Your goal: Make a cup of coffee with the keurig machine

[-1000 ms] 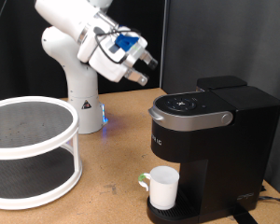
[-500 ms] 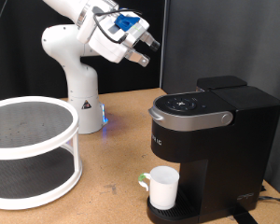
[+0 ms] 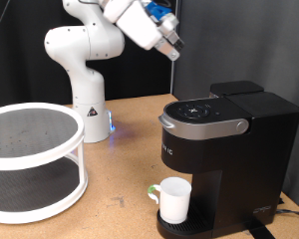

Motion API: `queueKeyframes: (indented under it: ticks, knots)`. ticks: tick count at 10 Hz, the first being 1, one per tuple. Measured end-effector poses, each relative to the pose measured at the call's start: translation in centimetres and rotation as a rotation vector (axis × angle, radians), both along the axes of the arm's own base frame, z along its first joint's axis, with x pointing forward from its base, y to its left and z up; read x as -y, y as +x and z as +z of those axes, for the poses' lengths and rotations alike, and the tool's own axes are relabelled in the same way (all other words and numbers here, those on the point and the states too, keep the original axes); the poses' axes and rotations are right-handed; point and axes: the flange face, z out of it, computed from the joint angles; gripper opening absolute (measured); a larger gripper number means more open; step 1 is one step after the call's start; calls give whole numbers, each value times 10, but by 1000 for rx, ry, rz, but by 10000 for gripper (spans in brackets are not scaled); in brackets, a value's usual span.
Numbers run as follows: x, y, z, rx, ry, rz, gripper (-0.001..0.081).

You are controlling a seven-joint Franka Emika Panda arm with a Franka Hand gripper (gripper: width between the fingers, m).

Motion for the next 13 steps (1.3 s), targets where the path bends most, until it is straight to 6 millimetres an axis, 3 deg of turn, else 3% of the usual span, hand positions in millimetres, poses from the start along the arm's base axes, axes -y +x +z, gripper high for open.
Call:
queueKeyframes:
  ticks: [2,4,8,11,13]
  knots:
    - [-21,14,10,-83,-133,149,803]
    - [-33,34,13,-148,-162,178,803]
    - [-33,36,15,-49,-248,239,803]
    - [-45,44,25,14,-417,336,803]
    - [-55,53,28,-41,-461,426,803]
